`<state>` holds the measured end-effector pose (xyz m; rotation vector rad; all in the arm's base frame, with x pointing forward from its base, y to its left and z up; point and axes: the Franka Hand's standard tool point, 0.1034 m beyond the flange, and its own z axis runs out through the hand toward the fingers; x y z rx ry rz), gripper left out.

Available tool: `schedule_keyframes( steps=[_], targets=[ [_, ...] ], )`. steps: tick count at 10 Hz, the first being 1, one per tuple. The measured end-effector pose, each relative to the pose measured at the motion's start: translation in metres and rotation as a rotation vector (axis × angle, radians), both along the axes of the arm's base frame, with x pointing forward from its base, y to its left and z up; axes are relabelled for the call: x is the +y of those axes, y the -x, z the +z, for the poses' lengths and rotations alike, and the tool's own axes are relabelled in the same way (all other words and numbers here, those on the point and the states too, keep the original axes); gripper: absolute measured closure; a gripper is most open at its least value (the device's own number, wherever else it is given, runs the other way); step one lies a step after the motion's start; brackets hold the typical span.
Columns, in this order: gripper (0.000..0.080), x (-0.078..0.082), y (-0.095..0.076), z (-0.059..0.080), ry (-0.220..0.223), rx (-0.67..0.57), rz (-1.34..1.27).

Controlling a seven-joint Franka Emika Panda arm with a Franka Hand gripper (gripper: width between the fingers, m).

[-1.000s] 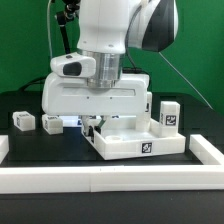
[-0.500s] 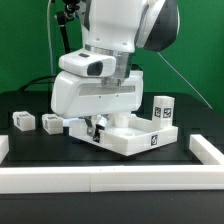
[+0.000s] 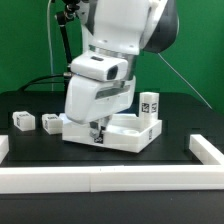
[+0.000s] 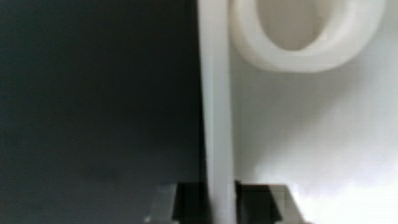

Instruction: Assemble square table

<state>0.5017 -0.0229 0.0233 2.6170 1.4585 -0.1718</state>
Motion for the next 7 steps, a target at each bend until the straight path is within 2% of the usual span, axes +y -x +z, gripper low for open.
schedule_keyframes(
  steps=[3, 4, 7],
  targets=[
    [0.0737, 0.031, -0.030, 0.005, -0.007, 0.005, 0.061],
    [0.0737, 0.036, -0.036, 0.005, -0.009, 0.001, 0.070],
    [0.0739, 0.032, -0.034, 0.004, -0.008, 0.005, 0.067]
  ],
)
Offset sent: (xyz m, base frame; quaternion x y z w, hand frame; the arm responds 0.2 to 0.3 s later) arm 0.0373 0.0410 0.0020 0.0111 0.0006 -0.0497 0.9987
